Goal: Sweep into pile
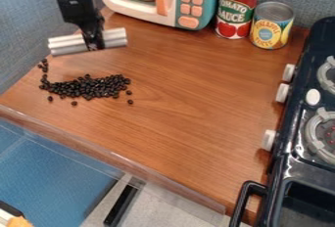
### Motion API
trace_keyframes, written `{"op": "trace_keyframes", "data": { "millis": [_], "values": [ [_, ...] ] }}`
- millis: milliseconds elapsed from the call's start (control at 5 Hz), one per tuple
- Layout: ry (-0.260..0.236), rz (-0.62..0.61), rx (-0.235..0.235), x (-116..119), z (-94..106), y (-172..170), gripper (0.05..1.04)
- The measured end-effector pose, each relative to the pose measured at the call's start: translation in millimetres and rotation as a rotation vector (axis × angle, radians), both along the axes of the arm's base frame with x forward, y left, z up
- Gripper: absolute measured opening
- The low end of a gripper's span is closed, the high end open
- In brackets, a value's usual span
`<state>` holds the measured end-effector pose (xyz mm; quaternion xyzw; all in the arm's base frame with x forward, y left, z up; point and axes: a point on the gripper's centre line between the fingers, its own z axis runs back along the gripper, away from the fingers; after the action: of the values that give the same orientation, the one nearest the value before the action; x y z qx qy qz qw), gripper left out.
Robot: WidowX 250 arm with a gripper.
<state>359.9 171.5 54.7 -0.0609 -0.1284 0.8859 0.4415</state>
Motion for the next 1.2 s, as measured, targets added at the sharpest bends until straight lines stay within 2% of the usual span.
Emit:
{"op": "trace_keyframes", "data": {
  "millis": [200,800,1200],
  "values": [
    [-0.017,-0.009,0.015,4,7.3,14,0.378],
    [0.058,-0.047,-0.008,20,-25.4,33,0.378],
    [0.051,-0.047,-0.023,22,-26.4,30,0.378]
  ]
}}
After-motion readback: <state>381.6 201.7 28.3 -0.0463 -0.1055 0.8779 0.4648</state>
